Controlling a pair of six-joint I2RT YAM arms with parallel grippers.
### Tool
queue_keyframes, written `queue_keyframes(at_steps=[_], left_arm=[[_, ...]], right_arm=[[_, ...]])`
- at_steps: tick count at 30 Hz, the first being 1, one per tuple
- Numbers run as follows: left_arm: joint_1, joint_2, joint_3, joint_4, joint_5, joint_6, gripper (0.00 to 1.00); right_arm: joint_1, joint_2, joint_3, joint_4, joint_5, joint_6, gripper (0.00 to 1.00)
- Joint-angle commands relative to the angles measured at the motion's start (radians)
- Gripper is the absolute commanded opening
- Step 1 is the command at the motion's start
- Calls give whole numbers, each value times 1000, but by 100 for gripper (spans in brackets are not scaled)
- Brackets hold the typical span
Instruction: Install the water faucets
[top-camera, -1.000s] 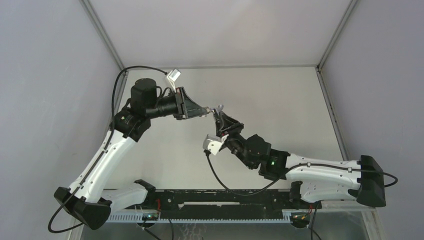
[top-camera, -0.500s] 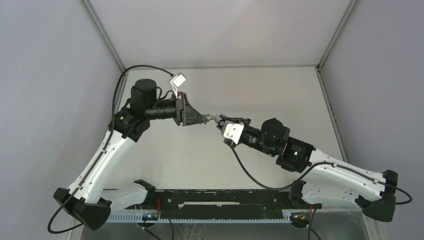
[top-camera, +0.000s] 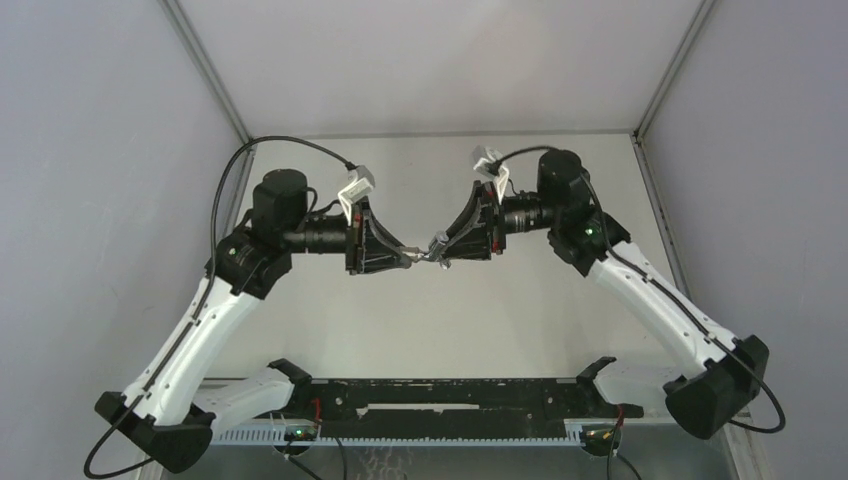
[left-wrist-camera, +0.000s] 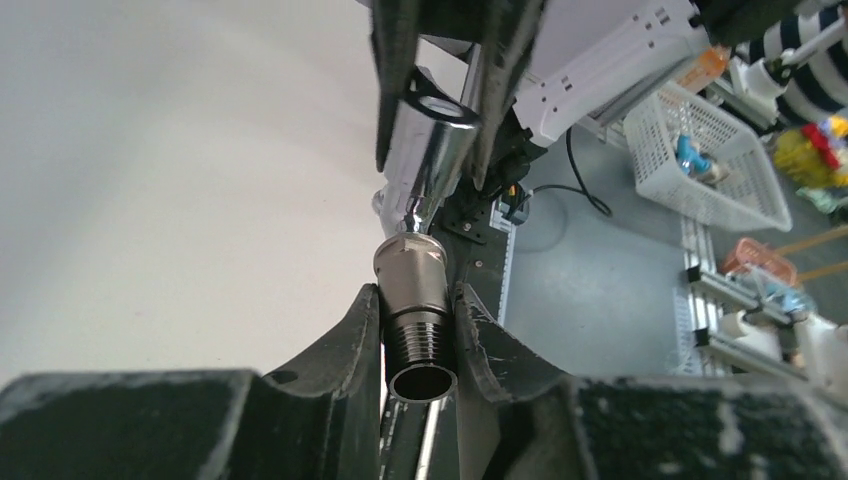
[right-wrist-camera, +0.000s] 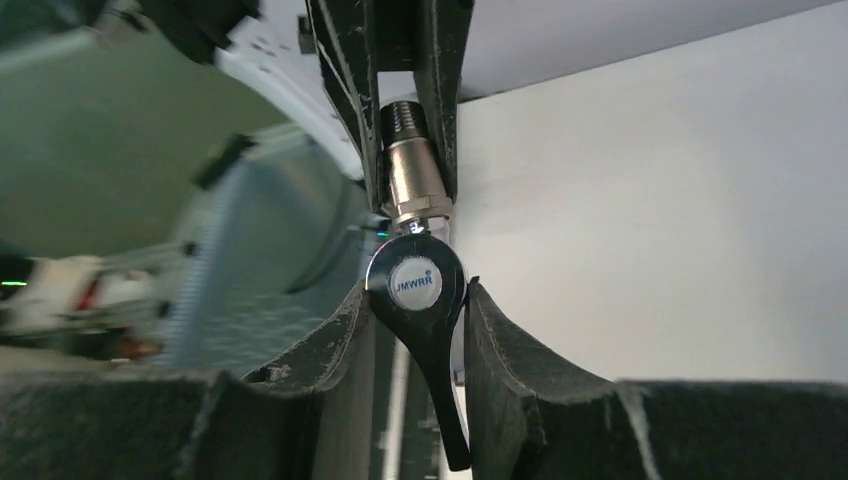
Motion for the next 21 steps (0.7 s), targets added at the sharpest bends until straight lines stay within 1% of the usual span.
queue_keyframes(at_steps=[1,2,4,7,8,9,11,13,14,15,16,17,19,21], left_arm=[[-14,-96,-33,-17,172,170,0],[-16,-101,-40,-8,177,190,0],[-18,-112,-46,-7,196,213,0],[-22,-121,-39,-5,195,222,0],[-23,-122,-33,-6,180,218,0],[-23,-121,-26,-10,173,217,0],[-23,-121,-13,-19,160,217,0],[-24,-119,-6,-19,153,211,0],[-23,-117,-4,-18,146,208,0],[-23,-117,-5,-8,140,200,0],[-24,-117,-9,3,134,191,0],[-24,-116,-13,19,129,181,0],[-23,-112,-19,56,121,131,0],[-23,-100,-20,89,108,80,0]], right_arm=[[-61,95,86,87,-245,408,0],[-61,120,91,65,-234,434,0],[-69,171,113,-56,-151,454,0],[-104,237,166,-262,-6,374,0],[-117,247,180,-304,45,355,0],[-129,246,184,-322,84,343,7],[-145,221,187,-343,175,332,46],[-150,188,199,-373,272,287,75],[-148,168,207,-392,317,266,83],[-149,149,211,-406,353,245,89],[-148,127,214,-417,389,227,97],[-149,104,214,-425,426,207,99],[-130,56,214,-441,519,150,100],[-76,0,202,-439,636,60,100]])
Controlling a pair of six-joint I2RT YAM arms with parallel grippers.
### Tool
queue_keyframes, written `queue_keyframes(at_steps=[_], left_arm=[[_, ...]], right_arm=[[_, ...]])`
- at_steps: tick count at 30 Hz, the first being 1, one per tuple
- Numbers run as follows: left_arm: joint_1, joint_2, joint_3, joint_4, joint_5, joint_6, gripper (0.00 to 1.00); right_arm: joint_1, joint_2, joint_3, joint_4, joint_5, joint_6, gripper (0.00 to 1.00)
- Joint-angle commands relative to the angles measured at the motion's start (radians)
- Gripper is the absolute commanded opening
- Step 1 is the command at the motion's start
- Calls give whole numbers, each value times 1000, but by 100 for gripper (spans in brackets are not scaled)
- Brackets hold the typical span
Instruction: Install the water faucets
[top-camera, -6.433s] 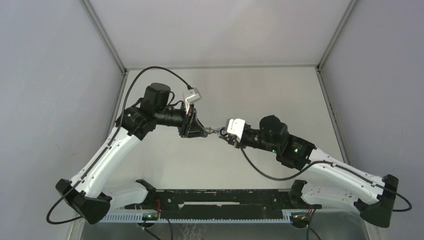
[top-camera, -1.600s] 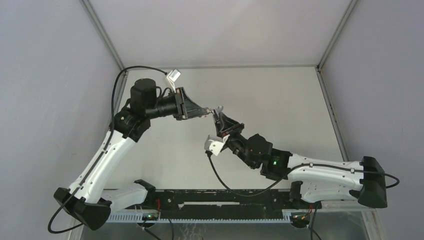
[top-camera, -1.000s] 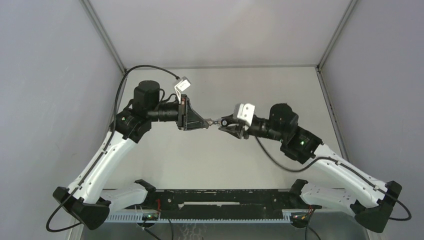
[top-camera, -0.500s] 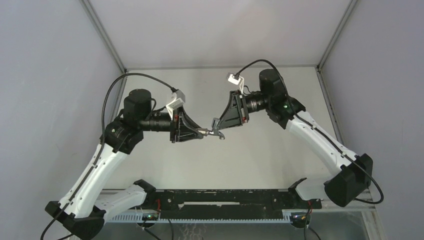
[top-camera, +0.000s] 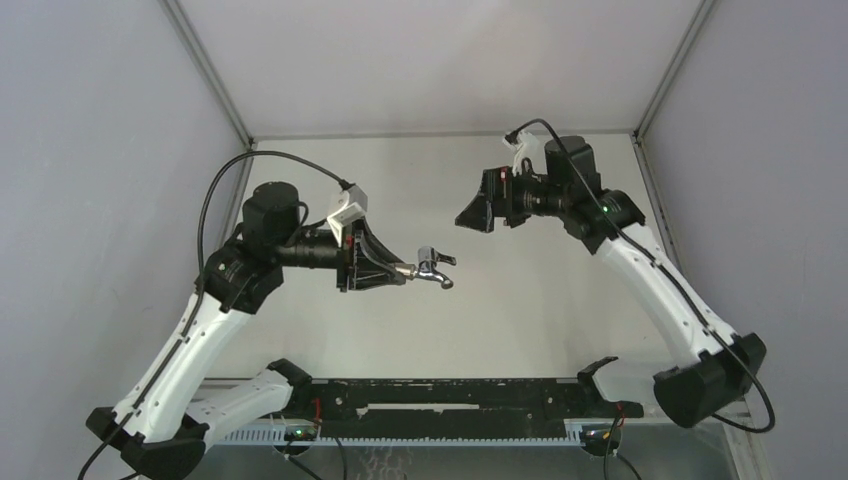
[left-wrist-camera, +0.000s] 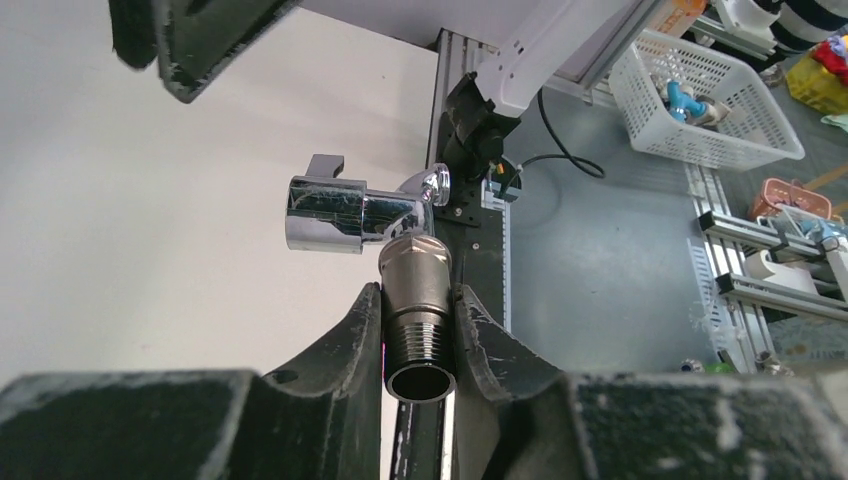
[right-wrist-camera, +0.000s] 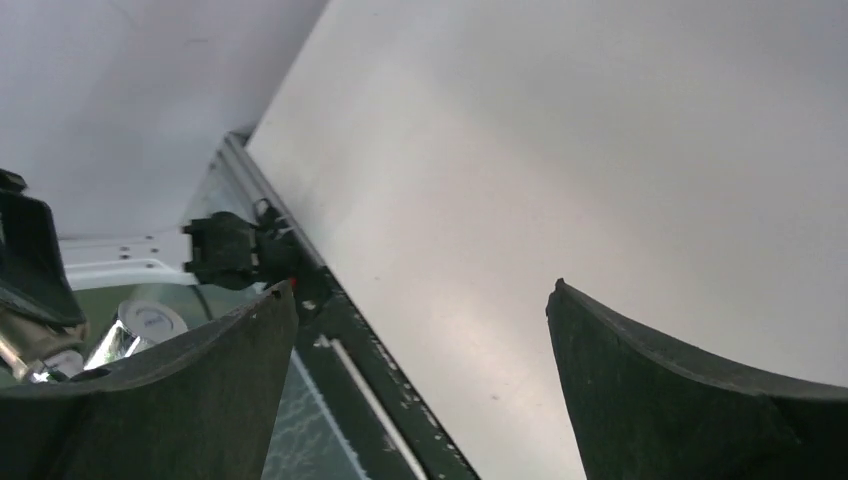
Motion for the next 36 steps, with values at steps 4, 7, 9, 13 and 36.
queue_keyframes(at_steps=[4,7,9,13,36], left_arm=[[-1,51,38,135,-8,-167,0],[6,94,49,129,-29,-215,0],[9,108,45,131,-38,-233,0],[18,116,30,170,-57,-285,0],[38,113,1,178,2,-306,0]], right_arm=[[253,-315,-112,167,550,-380,100],[338,-435,-225,313,626,-482,100],[363,-487,-251,346,576,-530,100],[472,-527,-313,403,493,-641,98],[676,-282,-385,621,739,-837,34]])
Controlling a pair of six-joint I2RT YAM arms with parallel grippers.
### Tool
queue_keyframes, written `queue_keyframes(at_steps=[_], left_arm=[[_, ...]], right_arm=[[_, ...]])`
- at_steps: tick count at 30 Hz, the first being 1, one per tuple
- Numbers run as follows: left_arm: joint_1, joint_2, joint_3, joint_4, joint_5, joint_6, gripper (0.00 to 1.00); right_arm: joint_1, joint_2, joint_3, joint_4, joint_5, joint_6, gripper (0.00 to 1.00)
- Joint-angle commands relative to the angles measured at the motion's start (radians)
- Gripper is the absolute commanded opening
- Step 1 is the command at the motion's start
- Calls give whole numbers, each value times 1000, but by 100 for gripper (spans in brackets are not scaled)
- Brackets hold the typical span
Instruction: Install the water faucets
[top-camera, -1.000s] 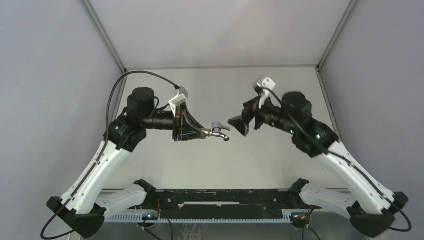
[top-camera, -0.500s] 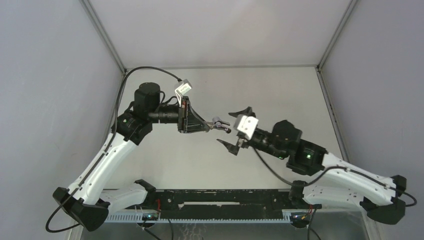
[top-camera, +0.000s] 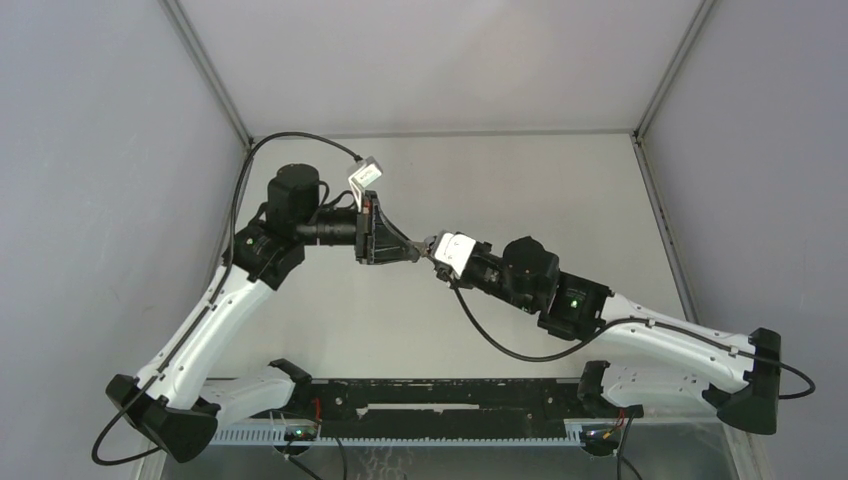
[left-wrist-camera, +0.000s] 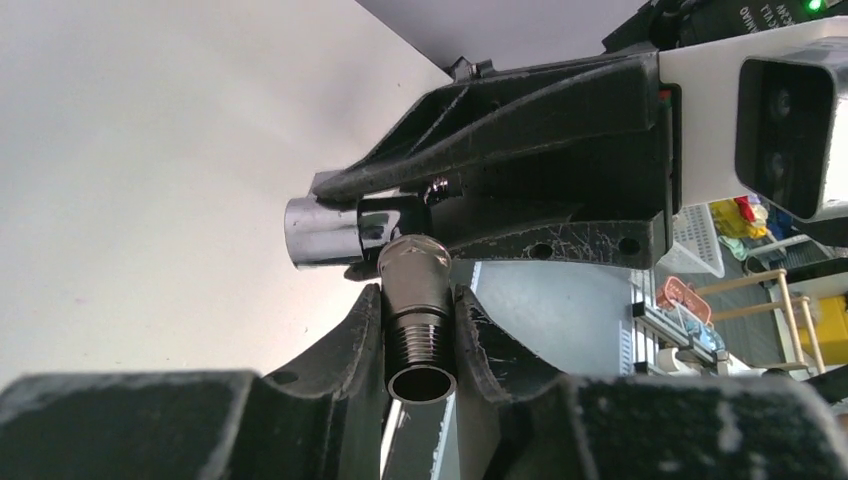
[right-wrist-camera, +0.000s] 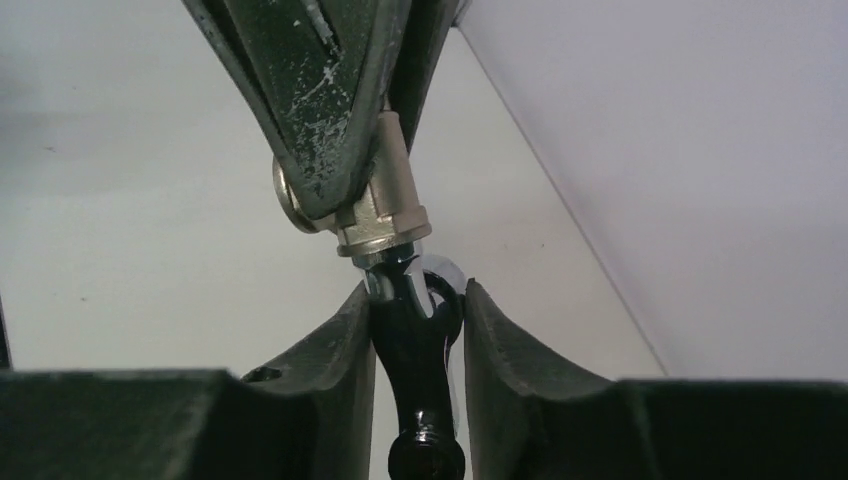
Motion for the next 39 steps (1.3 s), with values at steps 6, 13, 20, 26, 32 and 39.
queue_keyframes(at_steps=[6,13,20,26,32,39], left_arm=[[7,-54,-49,79,103,93,0],[4,-107,-124,126,152,167,0],[-3,-133,-154,131,197,215,0],[-6,-166,-179,125,186,247,0],[-6,-161,-181,109,138,247,0],[2,-133,-97,22,-21,248,45]], right_arm=[[-79,-24,68,-54,-284,154,0],[-357,21,185,-79,-996,724,0],[-435,213,185,344,-1386,1356,0],[-414,374,185,736,-1481,1905,0],[-423,340,181,525,-1428,1703,0],[-518,317,177,214,-1346,1495,0]])
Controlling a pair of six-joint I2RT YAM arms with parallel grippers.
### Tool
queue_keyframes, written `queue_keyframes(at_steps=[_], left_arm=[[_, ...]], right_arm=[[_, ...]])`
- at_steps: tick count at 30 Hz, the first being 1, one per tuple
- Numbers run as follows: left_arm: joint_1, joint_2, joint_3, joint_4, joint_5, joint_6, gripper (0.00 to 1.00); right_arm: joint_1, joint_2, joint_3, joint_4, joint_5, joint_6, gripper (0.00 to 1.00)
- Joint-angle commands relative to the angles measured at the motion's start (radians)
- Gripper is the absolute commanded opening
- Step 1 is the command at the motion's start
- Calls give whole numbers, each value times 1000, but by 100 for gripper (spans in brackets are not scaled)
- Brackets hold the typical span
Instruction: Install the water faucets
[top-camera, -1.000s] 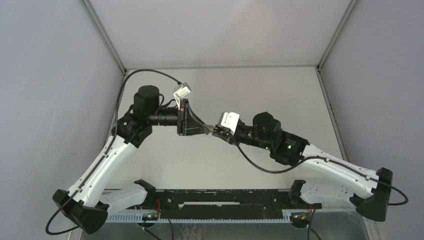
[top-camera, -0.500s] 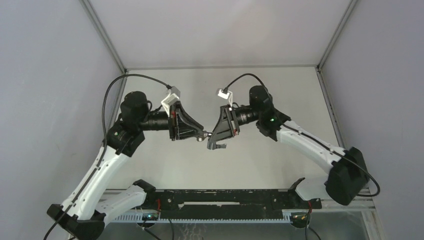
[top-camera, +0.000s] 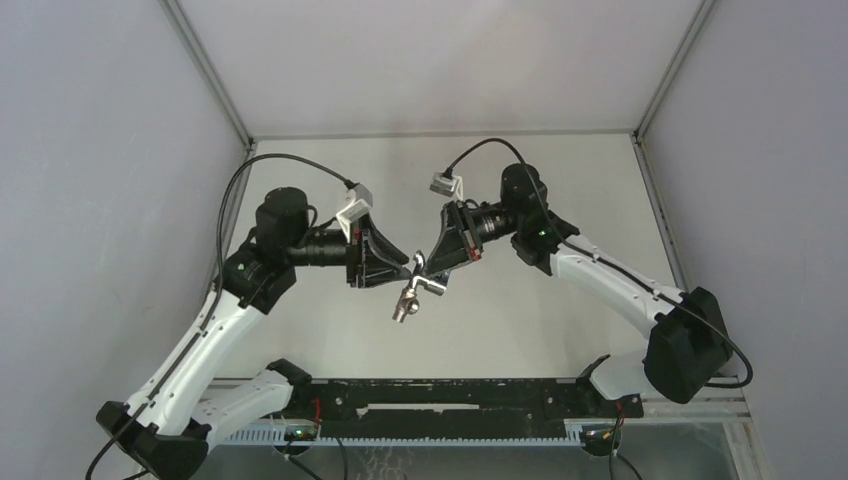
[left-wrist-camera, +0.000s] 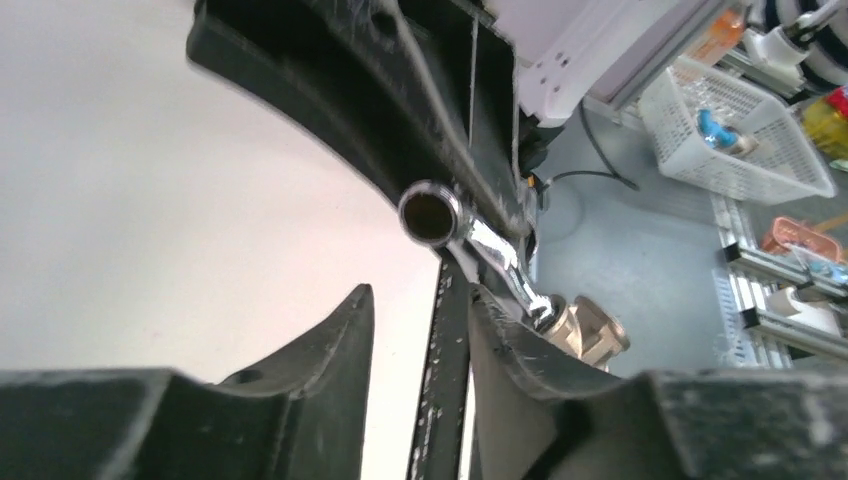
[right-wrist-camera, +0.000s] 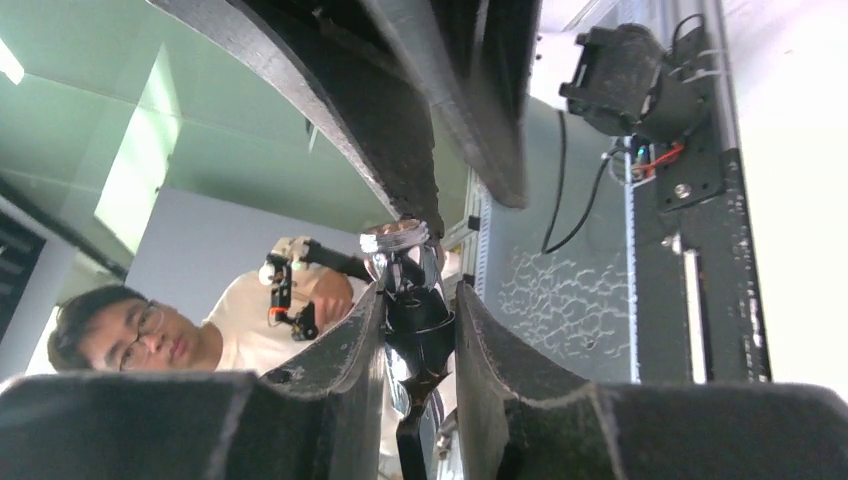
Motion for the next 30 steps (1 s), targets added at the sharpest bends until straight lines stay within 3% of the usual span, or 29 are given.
queue_keyframes(at_steps=[1,4,7,12,22,30], left_arm=[[3,20,58,-72,-109,13,49],[7,33,55,-18,-170,-44,62],[21,48,66,20,-224,-91,68],[38,68,71,33,-322,-120,69],[42,165,28,15,-512,-225,69],[42,212,-76,87,-553,-268,70]], right_arm=[[-65,-61,42,-121,96,-103,0],[-68,-59,20,-96,135,-79,0],[-78,-36,11,-121,157,-80,0],[-102,-24,-36,-68,195,-40,0],[-207,44,-36,-378,424,-305,0],[-252,142,-37,-334,472,-326,0]])
